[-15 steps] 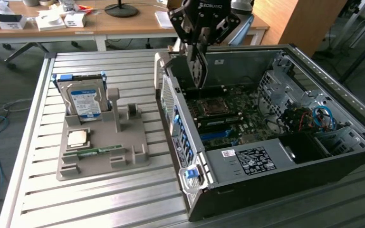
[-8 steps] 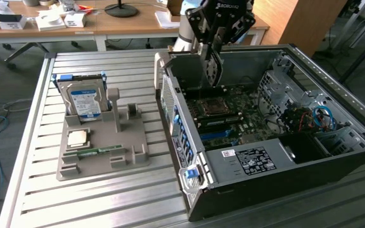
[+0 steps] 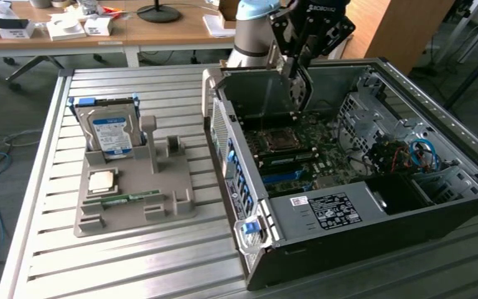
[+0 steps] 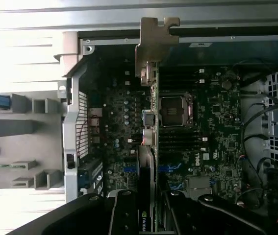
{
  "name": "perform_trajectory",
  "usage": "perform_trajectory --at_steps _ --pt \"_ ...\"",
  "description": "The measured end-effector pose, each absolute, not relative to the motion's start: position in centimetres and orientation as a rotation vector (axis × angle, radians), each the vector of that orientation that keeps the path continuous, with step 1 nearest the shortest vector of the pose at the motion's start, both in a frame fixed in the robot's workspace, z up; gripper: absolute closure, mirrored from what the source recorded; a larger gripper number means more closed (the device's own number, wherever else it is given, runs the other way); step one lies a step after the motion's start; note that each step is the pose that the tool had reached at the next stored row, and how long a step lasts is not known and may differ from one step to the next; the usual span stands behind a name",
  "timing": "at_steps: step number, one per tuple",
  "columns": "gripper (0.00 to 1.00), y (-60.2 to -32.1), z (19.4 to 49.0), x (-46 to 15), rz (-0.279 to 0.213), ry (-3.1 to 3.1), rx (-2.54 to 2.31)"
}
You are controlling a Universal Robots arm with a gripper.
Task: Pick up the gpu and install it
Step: 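Pick up the gpu and move the gpu toward the slot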
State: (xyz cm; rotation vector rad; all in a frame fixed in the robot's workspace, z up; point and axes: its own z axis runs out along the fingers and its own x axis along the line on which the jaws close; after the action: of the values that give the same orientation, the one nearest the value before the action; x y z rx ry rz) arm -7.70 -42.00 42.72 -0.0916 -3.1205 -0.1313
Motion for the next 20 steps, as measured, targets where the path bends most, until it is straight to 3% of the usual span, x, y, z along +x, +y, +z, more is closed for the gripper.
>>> perform_trajectory --at_steps 20 --pt "0.74 -42.0 42.7 -0.3 -0.134 -3.12 -0.092"
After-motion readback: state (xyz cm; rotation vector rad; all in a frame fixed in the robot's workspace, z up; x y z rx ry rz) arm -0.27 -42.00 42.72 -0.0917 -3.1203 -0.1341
